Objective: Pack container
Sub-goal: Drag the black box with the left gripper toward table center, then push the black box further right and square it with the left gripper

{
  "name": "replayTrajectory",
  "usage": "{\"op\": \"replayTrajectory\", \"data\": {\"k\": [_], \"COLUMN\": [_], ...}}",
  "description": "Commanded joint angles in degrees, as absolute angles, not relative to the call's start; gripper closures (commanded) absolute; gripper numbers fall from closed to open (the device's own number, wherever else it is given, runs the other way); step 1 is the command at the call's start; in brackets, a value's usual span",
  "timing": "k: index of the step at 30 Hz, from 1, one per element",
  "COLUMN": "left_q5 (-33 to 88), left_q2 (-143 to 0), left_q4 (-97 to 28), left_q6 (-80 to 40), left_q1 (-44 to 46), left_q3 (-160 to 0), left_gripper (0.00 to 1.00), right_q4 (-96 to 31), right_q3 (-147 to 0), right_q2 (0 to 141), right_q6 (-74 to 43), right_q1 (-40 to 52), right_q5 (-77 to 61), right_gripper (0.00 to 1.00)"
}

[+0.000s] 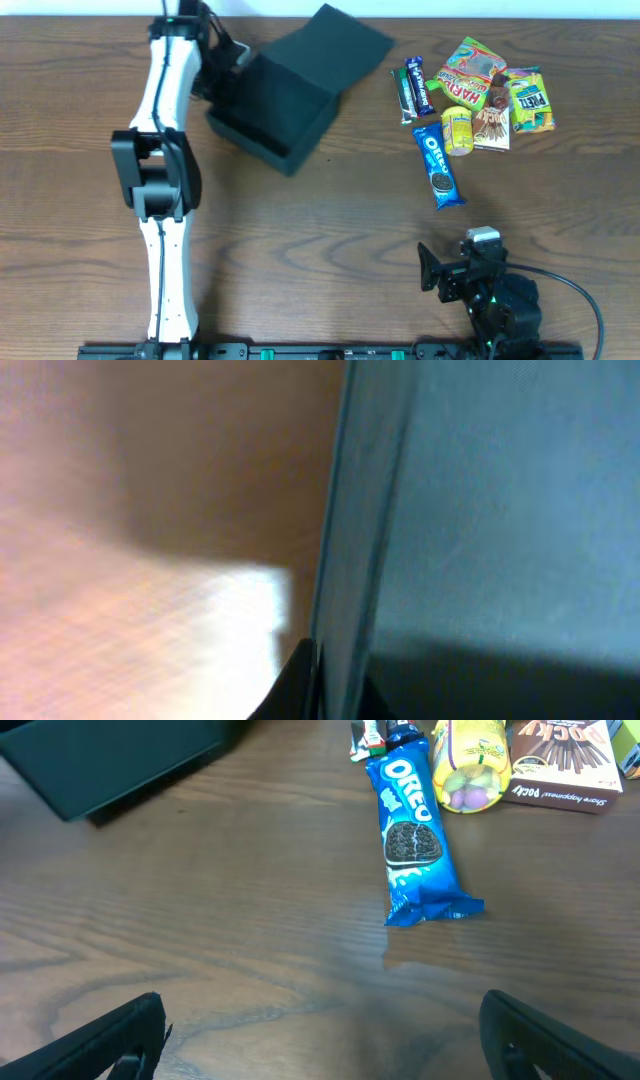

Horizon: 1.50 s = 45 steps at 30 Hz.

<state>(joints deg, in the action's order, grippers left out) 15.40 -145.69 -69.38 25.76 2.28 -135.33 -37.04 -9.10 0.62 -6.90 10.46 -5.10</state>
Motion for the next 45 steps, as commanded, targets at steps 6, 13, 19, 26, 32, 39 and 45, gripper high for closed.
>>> {"op": "replayTrajectory", "data": {"k": [6, 13, 19, 26, 32, 39, 45], "left_q5": [17.9, 17.8, 10.5, 7.2, 7.1, 3.0, 1.2], "left_q2": [-144.0, -144.0, -144.0, -144.0, -144.0, -144.0, -144.0], "left_q4": [-80.2, -84.8, -87.2, -89.0, -90.6, -92.2, -93.8], "left_q6": [2.6, -7.9, -7.9, -12.6, -18.3, -20.0, -18.5], "left_q1": [5.9, 9.3, 14.5, 19.4, 21.2, 23.9, 25.5], "left_q3": [-135.2, -135.2, -135.2, -135.2, -135.2, -135.2, -135.2], "left_gripper": [0.94, 0.94, 0.94, 0.94, 0.94, 0.94, 0.94], "right_q4": [-37.0, -37.0, -37.0, -37.0, -37.0, -37.0, -37.0], "right_q3": [-8.9, -8.9, -8.9, -8.9, -8.9, -8.9, -8.9], "right_q2": [0.3, 0.3, 0.3, 0.3, 0.3, 0.3, 0.3], "right_q6": [-5.9, -5.9, -5.9, -5.9, -5.9, -5.9, -5.9], "right_q1": [10.9, 10.9, 10.9, 10.9, 10.9, 10.9, 10.9], "right_q5": [-4.7, -4.7, -4.7, -4.7, -4.7, -4.7, -4.7], "right_gripper": [0.01, 0.01, 0.01, 0.01, 0.01, 0.01, 0.01]}}
